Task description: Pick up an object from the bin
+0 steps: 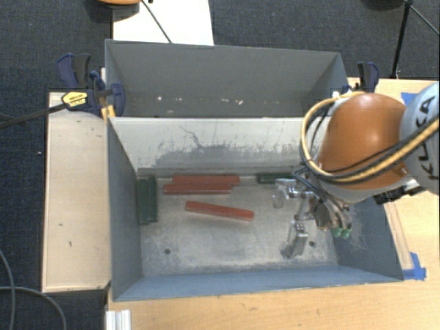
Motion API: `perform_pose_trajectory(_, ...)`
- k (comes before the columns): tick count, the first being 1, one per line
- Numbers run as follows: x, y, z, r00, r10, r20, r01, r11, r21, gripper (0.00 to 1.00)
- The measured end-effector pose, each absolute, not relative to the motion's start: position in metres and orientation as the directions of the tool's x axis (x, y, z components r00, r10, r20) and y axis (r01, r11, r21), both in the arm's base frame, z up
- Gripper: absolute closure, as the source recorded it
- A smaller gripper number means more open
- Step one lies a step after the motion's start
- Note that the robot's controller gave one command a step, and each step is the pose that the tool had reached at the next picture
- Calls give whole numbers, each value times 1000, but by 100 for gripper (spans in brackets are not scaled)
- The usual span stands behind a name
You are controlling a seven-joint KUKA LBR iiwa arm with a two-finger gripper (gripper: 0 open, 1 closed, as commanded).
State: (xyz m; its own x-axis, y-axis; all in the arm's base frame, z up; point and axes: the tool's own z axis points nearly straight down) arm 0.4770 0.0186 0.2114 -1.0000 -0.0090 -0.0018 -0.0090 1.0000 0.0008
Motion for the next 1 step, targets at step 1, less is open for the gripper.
perform_pose_trajectory(1, 477, 19, 211, -1000, -9, -2, -9, 1000, 1, 0)
